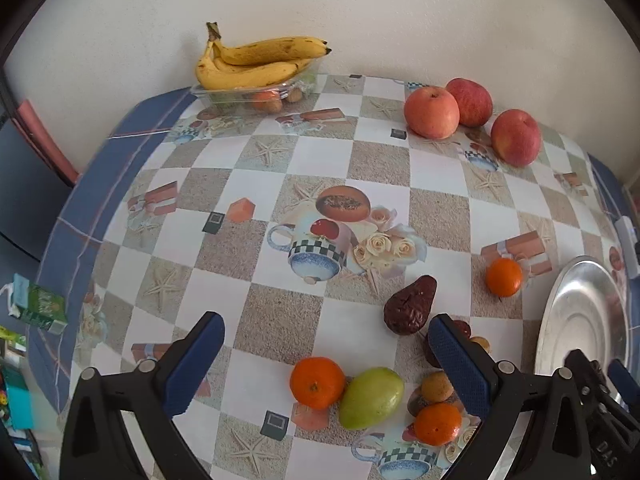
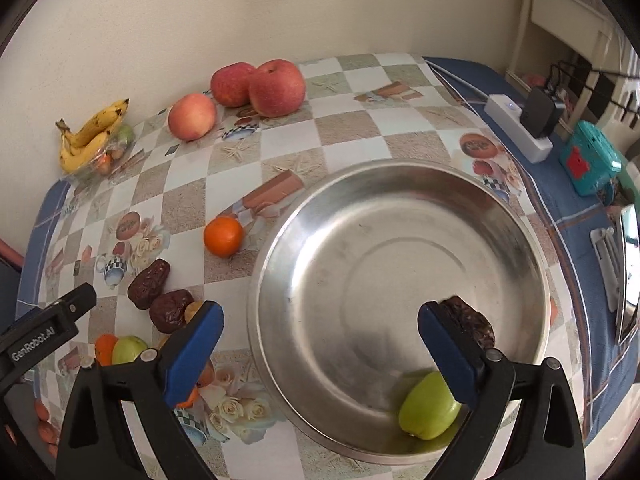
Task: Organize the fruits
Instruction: 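Grasp an orange with the left tool while the right tool grasps another orange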
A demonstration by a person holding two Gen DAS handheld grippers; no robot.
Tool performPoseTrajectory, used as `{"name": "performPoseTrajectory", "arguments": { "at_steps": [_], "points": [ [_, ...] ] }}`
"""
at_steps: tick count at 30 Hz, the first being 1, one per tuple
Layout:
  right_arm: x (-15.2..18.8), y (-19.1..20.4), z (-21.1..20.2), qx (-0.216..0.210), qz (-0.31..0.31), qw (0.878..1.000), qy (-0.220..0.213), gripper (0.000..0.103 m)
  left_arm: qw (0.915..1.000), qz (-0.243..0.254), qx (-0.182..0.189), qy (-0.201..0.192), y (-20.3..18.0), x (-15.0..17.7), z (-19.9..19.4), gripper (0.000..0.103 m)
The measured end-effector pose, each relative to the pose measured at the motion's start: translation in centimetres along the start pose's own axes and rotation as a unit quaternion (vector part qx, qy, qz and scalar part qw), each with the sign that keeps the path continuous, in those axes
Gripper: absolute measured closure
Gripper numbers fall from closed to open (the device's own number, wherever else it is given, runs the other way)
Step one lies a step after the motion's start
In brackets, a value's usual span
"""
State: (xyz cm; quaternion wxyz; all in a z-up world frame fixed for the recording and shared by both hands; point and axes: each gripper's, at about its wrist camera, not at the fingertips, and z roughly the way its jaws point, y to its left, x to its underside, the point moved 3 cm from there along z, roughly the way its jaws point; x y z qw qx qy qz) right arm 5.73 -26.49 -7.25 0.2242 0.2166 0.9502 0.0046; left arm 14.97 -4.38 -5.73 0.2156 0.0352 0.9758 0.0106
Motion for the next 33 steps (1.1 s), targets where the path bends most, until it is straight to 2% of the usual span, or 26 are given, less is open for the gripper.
{"name": "performPoseTrajectory", "arguments": {
  "at_steps": [2,6,8,14,17,24,27,32,33],
  "points": [
    [-0.9,1.1,0.3,-0.009,0.001,1.000,0.013,0.005,1.0000,-0.005,0.004,-0.007,1.0,-1.0,-0.1,0.000],
    [-2.8,4.0,-0.5,-0.051,-0.001,0.999,-0.010,0.005,0.9993,-0.028,0.013,-0.023,3.3,-1.2,-0.2,0.000],
    [-2.5,5.2,-1.2,-0.063,-0.017,0.998,-0.024,0.005,0.9991,-0.035,0.022,-0.016,3.9,-0.8,0.0,0.000],
    [0.0,7.4,-1.0,-0.078,-0.053,0.996,-0.001,0.006,0.9986,-0.036,0.028,-0.028,4.4,0.6,-0.4,0.000],
    [1.3,8.1,-0.4,-0.090,-0.061,0.994,0.017,0.027,0.9980,-0.032,0.055,-0.003,4.1,1.9,0.1,0.000],
    [3.6,8.8,0.6,-0.104,-0.068,0.991,0.055,0.034,0.9936,-0.071,0.077,0.043,4.5,3.7,1.4,0.002],
    [4.2,9.3,0.9,-0.102,-0.080,0.989,0.068,0.040,0.9907,-0.081,0.092,0.058,4.5,4.0,2.0,0.015],
    [5.2,10.0,2.2,-0.095,-0.096,0.986,0.098,0.042,0.9859,-0.093,0.104,0.092,4.3,4.6,3.7,0.021],
    [5.4,10.2,2.5,-0.095,-0.100,0.985,0.104,0.045,0.9851,-0.095,0.105,0.098,4.3,4.7,3.9,0.023]
  ]
}}
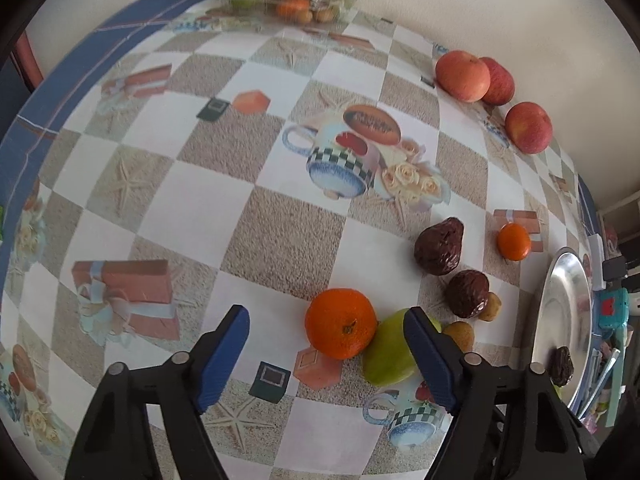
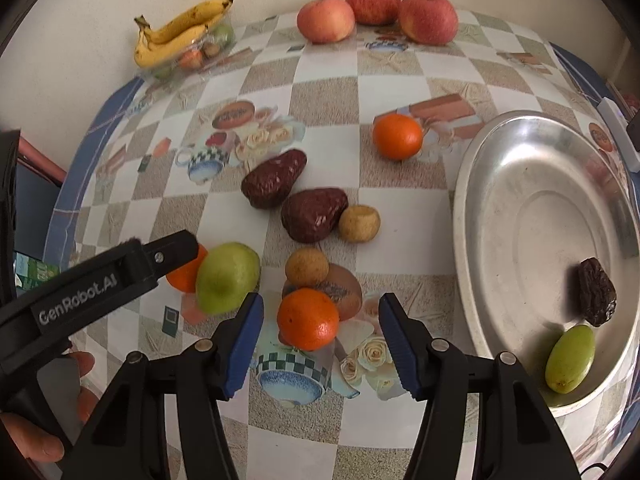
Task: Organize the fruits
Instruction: 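Grasp an orange with the left tool while the right tool grasps another orange, then carry both oranges to the steel plate and release them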
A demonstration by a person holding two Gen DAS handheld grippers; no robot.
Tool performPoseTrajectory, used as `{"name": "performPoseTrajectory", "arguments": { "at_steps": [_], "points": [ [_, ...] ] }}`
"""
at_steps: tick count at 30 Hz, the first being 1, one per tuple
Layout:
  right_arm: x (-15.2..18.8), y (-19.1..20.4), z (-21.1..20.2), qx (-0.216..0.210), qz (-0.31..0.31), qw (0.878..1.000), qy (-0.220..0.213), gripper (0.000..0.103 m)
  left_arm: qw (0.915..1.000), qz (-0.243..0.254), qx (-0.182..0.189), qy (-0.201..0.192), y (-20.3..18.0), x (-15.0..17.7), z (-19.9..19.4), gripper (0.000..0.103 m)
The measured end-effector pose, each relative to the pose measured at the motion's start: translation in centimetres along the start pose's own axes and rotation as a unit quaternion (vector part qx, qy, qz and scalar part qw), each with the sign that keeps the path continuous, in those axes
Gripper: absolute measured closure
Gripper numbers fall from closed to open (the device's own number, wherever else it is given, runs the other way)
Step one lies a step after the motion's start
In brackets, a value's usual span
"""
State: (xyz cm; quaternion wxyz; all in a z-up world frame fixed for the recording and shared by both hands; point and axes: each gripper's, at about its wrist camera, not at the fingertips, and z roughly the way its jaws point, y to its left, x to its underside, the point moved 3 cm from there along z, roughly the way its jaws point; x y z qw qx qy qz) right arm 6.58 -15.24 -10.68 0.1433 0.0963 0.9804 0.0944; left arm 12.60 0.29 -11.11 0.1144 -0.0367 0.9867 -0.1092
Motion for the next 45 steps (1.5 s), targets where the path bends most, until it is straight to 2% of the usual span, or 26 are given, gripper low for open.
{"name": "performPoseTrajectory", "arguments": {
  "at_steps": [2,5,6,11,14,15,18,20,25,29,36,45],
  "points": [
    [0.2,0.2,0.5,0.003,-0.004,1.000,0.009,0.051,0.9999,-0.011,0.011,0.000,0.1,0.0,0.2,0.025],
    [0.6,0.2,1.1,0.003,-0.006,1.000,0.022,0.053,0.9995,-0.021,0.022,0.003,0.3,0.0,0.2,0.030],
    [0.6,0.2,1.3,0.001,-0.006,1.000,0.025,0.057,0.9992,-0.025,0.029,0.005,0.3,0.0,0.3,0.032],
    [0.8,0.5,1.4,-0.011,-0.006,1.000,0.025,0.066,0.9977,-0.041,0.053,0.008,0.6,-0.1,0.2,0.044],
    [0.8,0.5,1.4,-0.014,-0.006,1.000,0.026,0.066,0.9969,-0.056,0.054,0.010,0.9,-0.1,0.4,0.046],
    [0.8,0.4,1.4,-0.016,-0.004,1.000,0.026,0.066,0.9968,-0.061,0.050,0.012,1.1,-0.1,0.6,0.051],
    [0.7,0.2,1.4,-0.020,0.003,0.999,0.026,0.066,0.9958,-0.067,0.058,0.020,1.4,0.1,0.8,0.054],
    [0.7,0.0,1.3,-0.015,0.004,1.000,0.025,0.066,0.9948,-0.072,0.070,0.019,1.4,0.1,0.6,0.063],
    [0.5,-1.0,0.6,-0.018,0.023,0.999,0.015,0.067,0.9954,-0.081,0.052,0.004,1.8,0.0,0.2,0.064],
    [0.2,-1.9,-0.3,-0.014,0.035,0.999,0.000,0.067,0.9956,-0.085,0.026,-0.031,2.5,-0.6,-1.1,0.064],
    [-0.5,-4.1,-2.4,-0.002,0.059,0.998,-0.031,0.067,0.9947,-0.078,0.036,-0.057,2.0,-1.1,-2.6,0.064],
    [-1.4,-9.1,-5.1,0.037,0.105,0.992,-0.067,0.067,0.9969,-0.025,0.043,-0.061,-1.5,-0.8,-3.1,0.064]
  ]
}}
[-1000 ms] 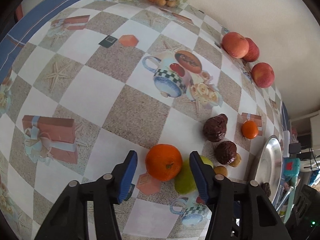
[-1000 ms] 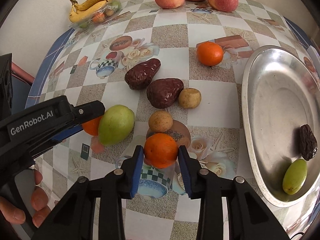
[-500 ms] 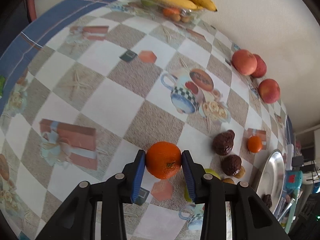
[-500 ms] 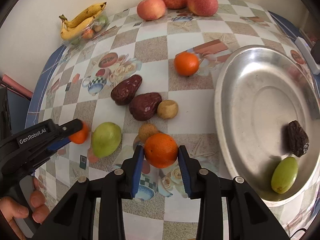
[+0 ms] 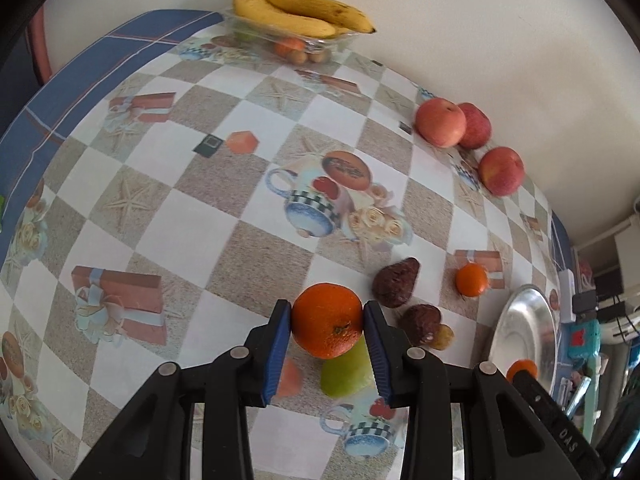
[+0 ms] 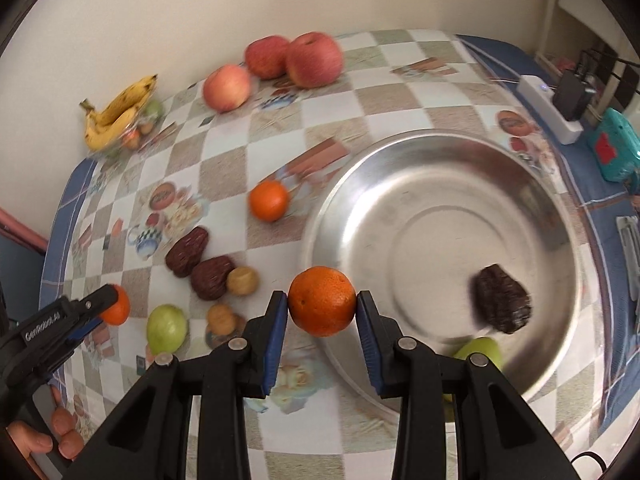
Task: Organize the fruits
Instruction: 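Carry both oranges to the steel plate and release them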
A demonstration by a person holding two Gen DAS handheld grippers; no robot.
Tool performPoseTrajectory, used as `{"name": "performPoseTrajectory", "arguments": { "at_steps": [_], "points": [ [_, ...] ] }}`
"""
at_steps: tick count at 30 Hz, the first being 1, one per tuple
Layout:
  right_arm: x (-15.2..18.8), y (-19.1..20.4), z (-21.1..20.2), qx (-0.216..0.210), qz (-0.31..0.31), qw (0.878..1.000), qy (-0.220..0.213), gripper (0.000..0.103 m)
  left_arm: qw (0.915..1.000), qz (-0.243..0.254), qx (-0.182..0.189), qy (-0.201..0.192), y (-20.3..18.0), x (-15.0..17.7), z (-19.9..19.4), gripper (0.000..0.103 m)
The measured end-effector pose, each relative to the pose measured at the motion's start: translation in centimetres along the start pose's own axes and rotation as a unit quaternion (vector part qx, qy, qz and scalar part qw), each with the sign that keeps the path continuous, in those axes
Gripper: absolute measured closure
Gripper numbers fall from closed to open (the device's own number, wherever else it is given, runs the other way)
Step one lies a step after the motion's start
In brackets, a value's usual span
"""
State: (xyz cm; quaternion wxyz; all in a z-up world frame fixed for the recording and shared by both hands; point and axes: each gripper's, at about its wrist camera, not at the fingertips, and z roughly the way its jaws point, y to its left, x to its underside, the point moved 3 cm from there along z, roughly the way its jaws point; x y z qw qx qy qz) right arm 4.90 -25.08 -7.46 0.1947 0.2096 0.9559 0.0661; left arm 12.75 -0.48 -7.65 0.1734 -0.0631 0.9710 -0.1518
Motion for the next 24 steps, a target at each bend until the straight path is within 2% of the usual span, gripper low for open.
{"name": "performPoseTrajectory", "arguments": {
  "at_steps": [5,9,13,18,24],
  "points": [
    [-0.5,-3.5,-0.7,0.029,0.033,0.999,-0.010,0.066,0.9987,0.050,0.009,0.003,-3.2,1.0,0.0,0.064],
    [-0.9,-6.2,-1.1,0.059,0.057,0.996,-0.018,0.067,0.9944,0.098,0.040,0.008,-6.9,2.1,-0.1,0.064],
    [-1.2,-8.3,-1.8,0.078,0.081,0.993,-0.030,0.066,0.9836,0.168,0.064,0.012,-11.7,3.7,0.3,0.064],
    [-1.5,-9.7,-2.0,0.075,0.103,0.991,-0.035,0.066,0.9677,0.237,0.084,0.024,-16.0,6.0,1.4,0.064],
    [-1.6,-10.1,-1.8,0.071,0.110,0.991,-0.034,0.066,0.9542,0.287,0.077,0.038,-18.9,7.8,3.0,0.064]
  ]
}}
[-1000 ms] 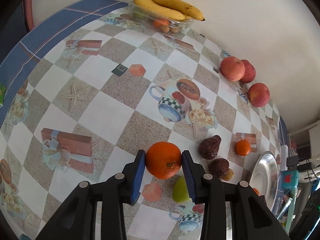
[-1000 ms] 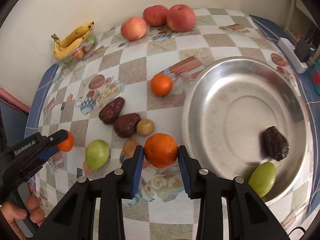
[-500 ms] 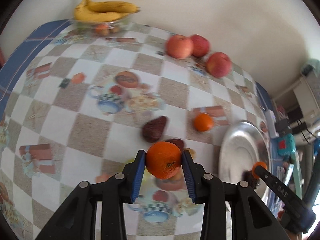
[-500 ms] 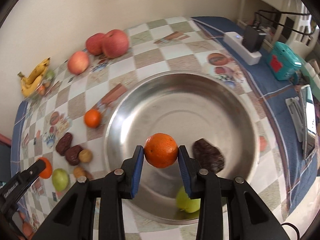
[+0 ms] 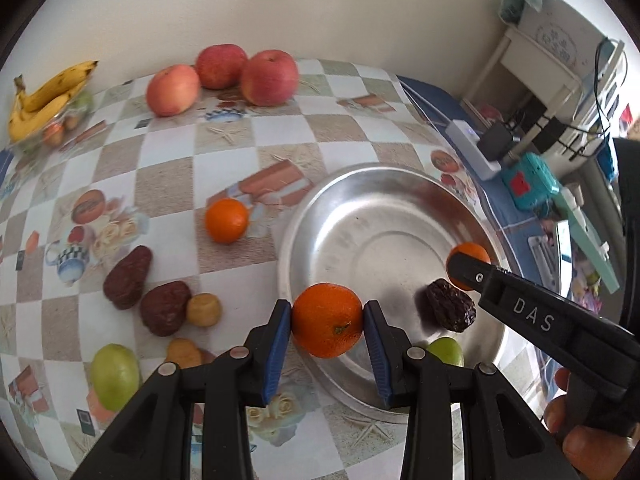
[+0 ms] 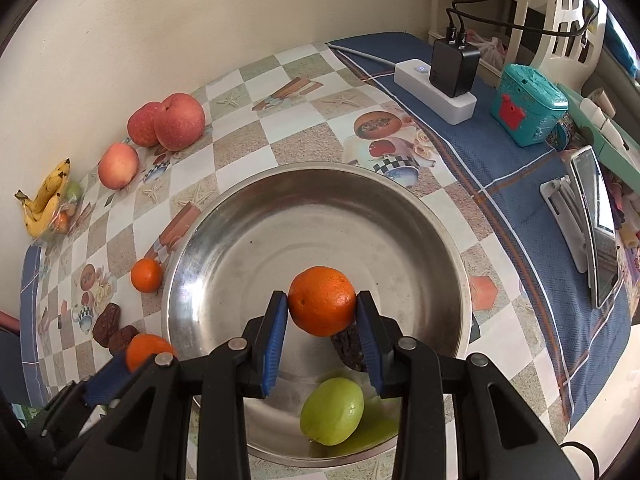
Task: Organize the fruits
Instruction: 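Carry both oranges to the steel plate and release them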
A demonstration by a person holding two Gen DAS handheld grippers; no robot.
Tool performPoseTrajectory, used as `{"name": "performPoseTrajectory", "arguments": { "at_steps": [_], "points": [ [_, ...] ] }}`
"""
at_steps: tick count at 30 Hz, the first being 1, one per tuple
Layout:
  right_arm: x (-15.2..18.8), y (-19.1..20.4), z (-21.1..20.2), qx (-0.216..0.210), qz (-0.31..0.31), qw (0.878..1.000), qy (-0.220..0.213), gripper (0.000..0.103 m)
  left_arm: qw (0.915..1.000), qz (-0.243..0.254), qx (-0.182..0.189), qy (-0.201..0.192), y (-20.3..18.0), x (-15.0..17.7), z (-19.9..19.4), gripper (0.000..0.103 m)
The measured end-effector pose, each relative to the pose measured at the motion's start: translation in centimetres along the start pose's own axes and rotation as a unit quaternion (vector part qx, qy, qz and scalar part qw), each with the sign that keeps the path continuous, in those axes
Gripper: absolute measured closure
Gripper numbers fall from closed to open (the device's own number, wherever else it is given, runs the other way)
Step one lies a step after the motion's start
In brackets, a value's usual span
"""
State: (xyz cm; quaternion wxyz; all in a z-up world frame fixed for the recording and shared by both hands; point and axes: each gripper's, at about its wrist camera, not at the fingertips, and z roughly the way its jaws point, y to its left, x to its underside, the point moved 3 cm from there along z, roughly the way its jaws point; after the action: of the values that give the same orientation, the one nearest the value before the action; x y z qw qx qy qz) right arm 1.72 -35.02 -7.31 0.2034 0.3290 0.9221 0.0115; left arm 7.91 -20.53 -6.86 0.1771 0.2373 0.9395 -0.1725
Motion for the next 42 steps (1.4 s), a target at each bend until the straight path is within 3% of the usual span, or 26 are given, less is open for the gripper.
{"name": "performPoseTrajectory", "arguments": {
  "at_steps": [12,20,24,33,38,42],
  "points": [
    [-0.2,0.5,0.6,0.001,-0.003,1.000,0.005,0.066,0.9995,0.029,-0.004,0.009,-1.6,0.1,2.4,0.063],
    [0.1,1.0,1.1,0.000,-0.007,1.000,0.012,0.065,0.9987,0.051,-0.005,0.004,-2.2,0.6,2.0,0.052],
    [0.1,1.0,0.8,0.001,-0.007,1.000,0.007,0.064,0.9986,0.052,-0.008,0.000,-2.2,0.5,1.6,0.052],
    [0.1,1.0,0.6,0.002,-0.005,1.000,0.006,0.065,0.9991,-0.028,-0.032,0.004,1.9,0.1,0.7,0.050],
    [0.2,1.4,0.8,0.001,-0.011,1.000,0.010,0.065,0.9936,-0.087,-0.072,0.007,5.6,0.2,-0.1,0.046],
    [0.4,1.9,0.9,-0.003,-0.020,1.000,0.015,0.065,0.9877,-0.135,-0.078,0.013,8.4,0.4,-0.6,0.043]
  ]
}}
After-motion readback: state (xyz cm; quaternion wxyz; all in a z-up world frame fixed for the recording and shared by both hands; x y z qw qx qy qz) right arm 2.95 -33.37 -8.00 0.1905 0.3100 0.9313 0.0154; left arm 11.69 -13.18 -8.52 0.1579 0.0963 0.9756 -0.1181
